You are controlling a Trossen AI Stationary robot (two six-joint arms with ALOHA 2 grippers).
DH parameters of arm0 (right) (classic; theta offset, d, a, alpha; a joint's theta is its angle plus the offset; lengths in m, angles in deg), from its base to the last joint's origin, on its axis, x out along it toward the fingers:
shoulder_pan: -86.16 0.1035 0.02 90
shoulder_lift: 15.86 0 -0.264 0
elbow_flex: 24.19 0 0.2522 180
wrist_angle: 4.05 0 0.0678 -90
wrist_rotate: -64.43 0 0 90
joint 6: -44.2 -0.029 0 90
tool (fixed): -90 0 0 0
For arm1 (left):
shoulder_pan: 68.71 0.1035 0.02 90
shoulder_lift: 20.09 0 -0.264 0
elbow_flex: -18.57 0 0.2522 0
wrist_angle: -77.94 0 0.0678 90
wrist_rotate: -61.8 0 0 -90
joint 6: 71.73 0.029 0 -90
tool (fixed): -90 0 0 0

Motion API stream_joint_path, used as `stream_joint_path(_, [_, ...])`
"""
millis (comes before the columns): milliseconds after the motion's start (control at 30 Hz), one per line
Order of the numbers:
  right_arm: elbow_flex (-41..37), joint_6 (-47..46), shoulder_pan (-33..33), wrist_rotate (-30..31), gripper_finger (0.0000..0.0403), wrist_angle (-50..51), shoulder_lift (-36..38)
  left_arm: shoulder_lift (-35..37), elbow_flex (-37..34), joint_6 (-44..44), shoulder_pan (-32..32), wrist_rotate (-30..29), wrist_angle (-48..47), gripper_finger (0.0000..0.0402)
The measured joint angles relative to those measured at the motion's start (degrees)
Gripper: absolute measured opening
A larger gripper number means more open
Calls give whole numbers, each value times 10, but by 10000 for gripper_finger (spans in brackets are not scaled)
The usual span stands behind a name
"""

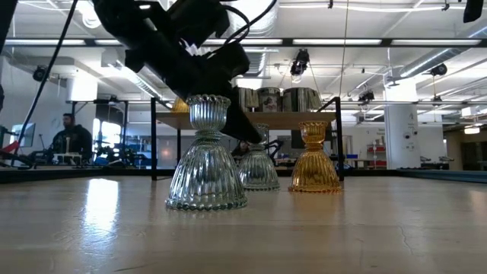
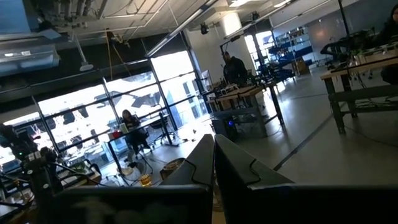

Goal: Pick & Place candle stick holders
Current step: Put the green glass candle holder on the shelf

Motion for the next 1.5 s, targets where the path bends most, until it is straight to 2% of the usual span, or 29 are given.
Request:
stream_joint_path(300, [0,-2,0,0,8,-1,0,0,0,5,17,8,5,252])
stream_joint_path(533, [0,-2,0,0,8,-3,0,-17,0,4,24,57,16,252])
stream_joint_path(700, [0,-1,0,0,8,-3,0,-24,1,2,25,58,59,252])
stream_joint_path(1033, [0,-1,0,0,8,-4,0,-53,1,-10,26,83,70,250])
stream_joint_path(1167, [0,0,0,0,8,-4,0,-53,1,-7,26,83,83,226])
stream_joint_path(1367, [0,0,0,3,8,-4,0,-53,1,-4,26,82,82,138])
stream_joint_path(1500, [0,0,0,3,8,-4,0,-53,1,-9,26,78,82,131])
